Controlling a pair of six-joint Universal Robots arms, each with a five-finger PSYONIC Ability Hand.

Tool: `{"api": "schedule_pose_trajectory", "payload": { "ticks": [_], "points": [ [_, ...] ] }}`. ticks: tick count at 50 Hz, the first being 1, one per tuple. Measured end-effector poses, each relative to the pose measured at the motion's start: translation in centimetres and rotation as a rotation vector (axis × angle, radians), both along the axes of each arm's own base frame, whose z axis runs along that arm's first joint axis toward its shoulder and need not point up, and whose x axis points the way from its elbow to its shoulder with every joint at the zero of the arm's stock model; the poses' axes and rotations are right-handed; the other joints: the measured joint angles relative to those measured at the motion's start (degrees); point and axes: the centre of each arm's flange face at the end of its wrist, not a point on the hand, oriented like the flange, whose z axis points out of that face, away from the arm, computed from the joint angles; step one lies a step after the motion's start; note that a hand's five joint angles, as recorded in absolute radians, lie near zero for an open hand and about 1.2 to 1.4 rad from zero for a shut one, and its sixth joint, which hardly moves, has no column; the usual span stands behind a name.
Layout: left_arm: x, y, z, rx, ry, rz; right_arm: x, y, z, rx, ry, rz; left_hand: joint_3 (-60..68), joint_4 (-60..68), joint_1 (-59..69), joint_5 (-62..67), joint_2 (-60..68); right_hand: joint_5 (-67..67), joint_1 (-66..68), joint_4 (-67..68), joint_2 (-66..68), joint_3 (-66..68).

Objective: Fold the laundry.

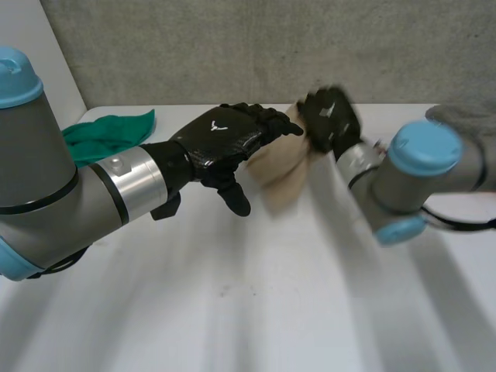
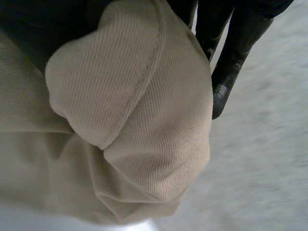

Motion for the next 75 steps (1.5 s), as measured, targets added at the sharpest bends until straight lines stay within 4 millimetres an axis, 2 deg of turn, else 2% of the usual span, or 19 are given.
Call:
{"api": "schedule_pose_trajectory", "payload": {
  "ticks": [5, 12, 13, 15, 17, 19, 21, 22, 25, 29, 32, 33, 34, 40, 47, 58, 64, 69, 75],
  "points": [
    [0.3, -0.3, 0.3, -0.006, 0.004, 0.012, -2.7, -3.2, 5.5, -0.142, -0.053, -0.060, 0.00, 0.00, 0.00, 0.00, 0.00, 0.74, 0.40, 0.26, 0.00, 0.47],
    [0.4, -0.4, 0.4, -0.001, 0.011, 0.017, -6.7, -6.7, 9.8, -0.258, -0.096, -0.120, 0.00, 0.00, 0.00, 0.00, 0.00, 0.84, 0.40, 0.55, 0.00, 1.27],
    [0.4, -0.3, 0.5, 0.005, 0.014, 0.017, -9.3, -8.4, 11.3, -0.289, -0.124, -0.153, 0.00, 0.00, 0.00, 0.00, 0.00, 0.84, 0.50, 0.54, 0.00, 1.27],
    [0.4, -0.3, 0.5, 0.008, 0.017, 0.017, -11.8, -9.8, 12.3, -0.304, -0.150, -0.175, 0.00, 0.00, 0.00, 0.00, 0.00, 0.84, 0.67, 0.55, 0.00, 1.27],
    [0.4, -0.3, 0.5, 0.010, 0.018, 0.017, -13.1, -10.4, 12.6, -0.307, -0.161, -0.182, 0.00, 0.00, 0.00, 0.00, 0.00, 0.84, 0.67, 0.55, 0.00, 1.27],
    [0.4, -0.2, 0.5, 0.012, 0.020, 0.016, -17.1, -12.4, 13.0, -0.300, -0.191, -0.191, 0.00, 0.00, 0.00, 0.00, 0.00, 0.86, 0.67, 0.58, 0.00, 1.47],
    [0.4, -0.2, 0.6, 0.012, 0.020, 0.016, -18.4, -13.0, 12.8, -0.290, -0.197, -0.192, 0.00, 0.00, 0.00, 0.00, 0.00, 0.84, 0.67, 0.72, 0.00, 1.77],
    [0.4, -0.2, 0.6, 0.013, 0.021, 0.016, -20.7, -14.0, 11.9, -0.264, -0.201, -0.195, 0.00, 0.00, 0.00, 0.00, 0.00, 0.84, 0.67, 0.81, 0.00, 1.94],
    [0.4, -0.2, 0.5, 0.013, 0.020, 0.016, -23.5, -15.2, 10.2, -0.222, -0.199, -0.203, 0.00, 0.00, 0.00, 0.00, 0.00, 1.59, 0.67, 0.82, 0.00, 1.94],
    [0.4, -0.2, 0.5, 0.013, 0.020, 0.015, -28.1, -17.1, 5.7, -0.146, -0.189, -0.242, 0.00, 0.00, 0.00, 0.00, 0.00, 1.67, 0.67, 0.82, 0.00, 1.94],
    [0.4, -0.2, 0.5, 0.013, 0.020, 0.015, -30.6, -17.8, 2.3, -0.102, -0.182, -0.270, 0.00, 0.00, 0.00, 0.00, 0.00, 1.67, 0.67, 0.82, 0.00, 1.94],
    [0.4, -0.2, 0.5, 0.013, 0.020, 0.015, -30.6, -17.8, 2.3, -0.102, -0.182, -0.270, 0.00, 0.00, 0.00, 0.00, 0.00, 1.67, 0.67, 0.82, 0.00, 1.94],
    [0.4, -0.2, 0.4, 0.014, 0.019, 0.014, -31.9, -18.1, 0.3, -0.078, -0.179, -0.284, 0.00, 0.00, 0.00, 0.00, 0.00, 1.73, 0.67, 0.82, 0.00, 1.94],
    [0.4, -0.1, 0.2, 0.021, 0.015, 0.014, -35.1, -17.7, -4.7, 0.008, -0.175, -0.318, 0.00, 0.00, 0.00, 0.00, 0.00, 4.33, 0.67, 0.82, 0.00, 1.94],
    [0.4, -0.1, -0.3, 0.034, 0.009, 0.014, -37.3, -16.4, -5.5, 0.059, -0.167, -0.318, 0.00, 0.00, 0.00, 0.00, 0.00, 5.57, 0.67, 0.82, 0.00, 1.94],
    [0.4, -0.1, -0.5, 0.041, 0.006, 0.014, -37.2, -15.2, -3.2, 0.087, -0.167, -0.281, 0.00, 0.00, 0.00, 0.00, 0.00, 5.57, 0.67, 0.82, 0.00, 1.94],
    [0.4, -0.1, -0.4, 0.040, 0.007, 0.014, -37.6, -15.5, -4.6, 0.138, -0.184, -0.294, 0.00, 0.00, 0.00, 0.00, 0.00, 4.67, -0.22, -0.26, -0.98, 0.95],
    [0.4, -0.1, -0.4, 0.039, 0.008, 0.015, -37.8, -15.6, -5.2, 0.177, -0.198, -0.325, 0.00, 0.00, 0.00, 0.00, 0.00, -32.47, -34.67, -44.05, -45.50, -41.19],
    [0.4, -0.1, -0.2, 0.035, 0.010, 0.016, -37.8, -14.8, -3.3, 0.184, -0.201, -0.364, 0.00, 0.00, 0.00, 0.00, 0.00, -42.94, -39.26, -54.47, -53.81, -52.06]
  ]
}}
